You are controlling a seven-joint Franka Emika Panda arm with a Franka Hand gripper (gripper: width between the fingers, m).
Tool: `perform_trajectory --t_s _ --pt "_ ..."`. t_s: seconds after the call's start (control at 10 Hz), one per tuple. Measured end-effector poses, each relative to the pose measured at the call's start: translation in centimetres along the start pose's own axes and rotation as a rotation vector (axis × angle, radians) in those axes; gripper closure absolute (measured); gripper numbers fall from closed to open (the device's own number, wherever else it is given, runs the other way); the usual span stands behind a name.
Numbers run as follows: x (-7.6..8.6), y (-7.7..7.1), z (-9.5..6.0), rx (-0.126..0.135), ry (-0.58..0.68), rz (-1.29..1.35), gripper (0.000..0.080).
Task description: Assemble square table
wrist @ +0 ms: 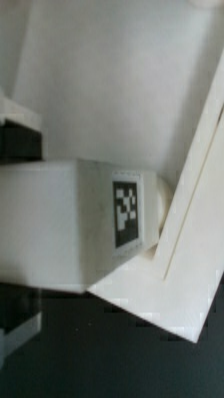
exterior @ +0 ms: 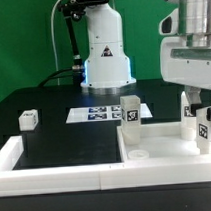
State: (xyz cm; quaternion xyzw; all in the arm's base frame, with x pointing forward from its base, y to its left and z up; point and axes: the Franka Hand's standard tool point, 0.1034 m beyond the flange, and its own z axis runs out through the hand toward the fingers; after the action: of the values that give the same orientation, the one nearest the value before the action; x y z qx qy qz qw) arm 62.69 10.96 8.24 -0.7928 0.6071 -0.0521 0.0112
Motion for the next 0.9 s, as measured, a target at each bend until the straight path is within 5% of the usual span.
perform_trajectory --t_s 0.3,0.5,0.9 --pt "-0.2 0.1 0.1 -0.004 -0.008 0.092 0.0501" --pt "-0.4 0.1 0.1 -0.003 -0.010 0.027 0.0195" --pt "-1.0 -0.1 0.1 0.007 -0.013 -0.347 0.0152"
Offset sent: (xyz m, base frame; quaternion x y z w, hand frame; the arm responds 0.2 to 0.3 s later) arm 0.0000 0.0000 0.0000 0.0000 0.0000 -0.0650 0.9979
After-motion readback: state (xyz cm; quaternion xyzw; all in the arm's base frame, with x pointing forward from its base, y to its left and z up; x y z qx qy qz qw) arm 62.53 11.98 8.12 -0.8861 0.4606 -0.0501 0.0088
